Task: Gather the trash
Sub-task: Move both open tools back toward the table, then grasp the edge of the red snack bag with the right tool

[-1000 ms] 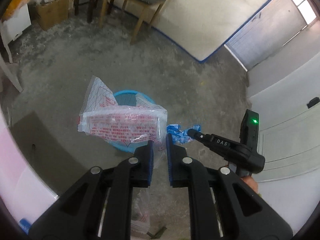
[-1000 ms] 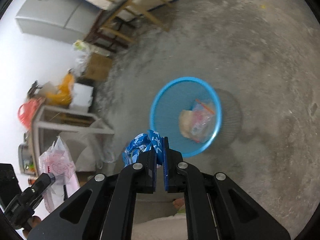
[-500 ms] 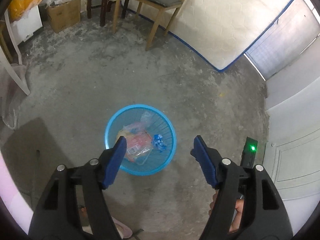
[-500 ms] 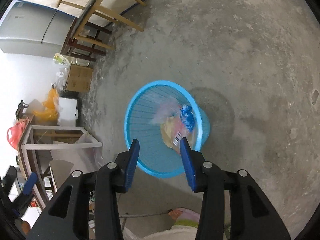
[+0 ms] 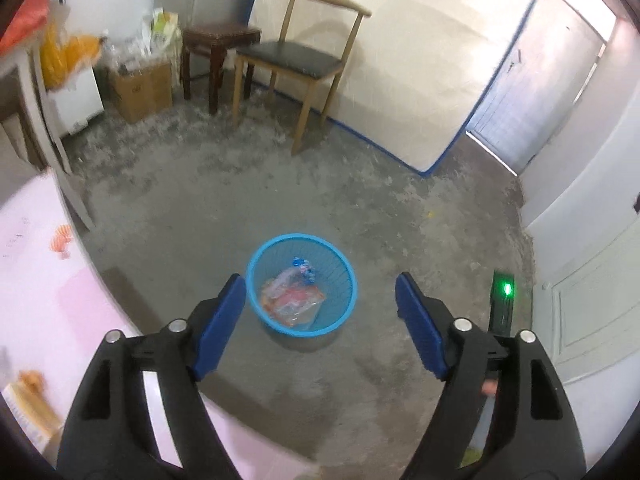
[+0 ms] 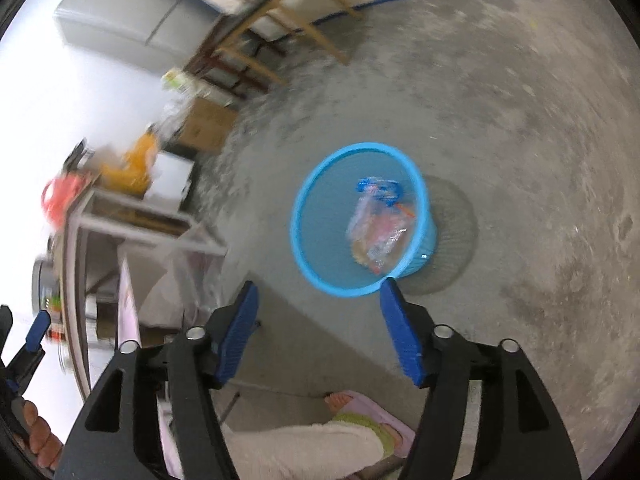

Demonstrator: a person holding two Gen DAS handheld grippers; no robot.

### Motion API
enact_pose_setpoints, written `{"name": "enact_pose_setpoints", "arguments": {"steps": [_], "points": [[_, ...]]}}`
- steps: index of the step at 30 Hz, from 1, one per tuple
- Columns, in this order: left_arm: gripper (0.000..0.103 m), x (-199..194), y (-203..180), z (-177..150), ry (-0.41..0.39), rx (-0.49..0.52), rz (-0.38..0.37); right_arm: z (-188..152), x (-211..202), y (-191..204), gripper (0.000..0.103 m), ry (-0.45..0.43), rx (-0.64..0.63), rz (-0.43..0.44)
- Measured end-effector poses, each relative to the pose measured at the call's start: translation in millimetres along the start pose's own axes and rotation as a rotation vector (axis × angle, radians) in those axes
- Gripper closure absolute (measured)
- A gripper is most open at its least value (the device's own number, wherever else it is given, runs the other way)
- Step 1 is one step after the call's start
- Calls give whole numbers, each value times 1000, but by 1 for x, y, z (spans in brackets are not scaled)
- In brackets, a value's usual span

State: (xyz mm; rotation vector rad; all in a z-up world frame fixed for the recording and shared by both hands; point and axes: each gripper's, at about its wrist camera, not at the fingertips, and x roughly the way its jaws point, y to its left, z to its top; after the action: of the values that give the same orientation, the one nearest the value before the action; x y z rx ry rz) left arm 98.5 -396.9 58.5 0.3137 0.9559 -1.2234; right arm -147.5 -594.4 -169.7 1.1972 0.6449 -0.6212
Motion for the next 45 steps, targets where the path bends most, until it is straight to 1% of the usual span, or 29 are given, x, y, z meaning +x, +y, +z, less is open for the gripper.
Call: {"name": "enact_pose_setpoints", "arguments": {"steps": [2, 3, 5, 6, 9, 10, 12, 13, 15, 19, 22, 24, 27, 30, 33, 36, 39, 41, 42, 43, 45], "points": [[25, -38, 7, -21, -46, -3, 29, -6, -8, 23, 32, -6, -68, 29], [24, -51, 11, -28, -61, -11, 29, -10, -12, 35, 29, -6, -98, 46], [23, -84, 24, -54, -94, -34, 53, -17, -17, 64, 28, 11, -167, 92], [23, -95, 29, -64, -102, -41, 69, -22, -19, 77, 27, 17, -198, 113], [22, -135, 48, -111, -137, -76, 167, -39, -24, 120, 22, 41, -317, 164], [20, -150, 56, -134, -150, -93, 209, -47, -24, 136, 21, 58, -365, 181], [20, -165, 67, -162, -149, -117, 267, -65, -21, 162, 20, 101, -439, 200], [20, -174, 73, -180, -143, -136, 319, -71, -19, 170, 20, 123, -456, 209], [20, -190, 82, -214, -150, -190, 386, -92, -13, 190, 20, 192, -504, 237], [20, -203, 92, -259, -174, -284, 423, -130, -4, 219, 20, 281, -597, 260], [20, -206, 96, -284, -188, -317, 454, -157, 2, 244, 20, 350, -662, 263], [20, -201, 92, -295, -189, -303, 464, -170, -1, 255, 20, 367, -710, 270], [20, -189, 85, -302, -192, -281, 477, -190, 0, 274, 20, 400, -766, 248], [20, -183, 78, -314, -197, -240, 484, -207, 5, 282, 20, 444, -783, 219], [20, -182, 76, -321, -197, -227, 472, -217, 8, 285, 20, 475, -791, 199], [21, -181, 77, -322, -209, -221, 452, -222, 13, 291, 20, 497, -800, 204], [24, -178, 79, -320, -210, -209, 449, -226, 17, 299, 20, 493, -831, 164], [29, -175, 82, -320, -200, -217, 466, -226, 19, 302, 21, 464, -845, 108], [31, -173, 84, -321, -191, -227, 473, -224, 21, 302, 22, 451, -851, 85], [34, -171, 88, -322, -182, -248, 464, -221, 22, 300, 23, 443, -853, 58], [41, -169, 98, -326, -168, -301, 433, -217, 24, 292, 27, 449, -826, 34]]}}
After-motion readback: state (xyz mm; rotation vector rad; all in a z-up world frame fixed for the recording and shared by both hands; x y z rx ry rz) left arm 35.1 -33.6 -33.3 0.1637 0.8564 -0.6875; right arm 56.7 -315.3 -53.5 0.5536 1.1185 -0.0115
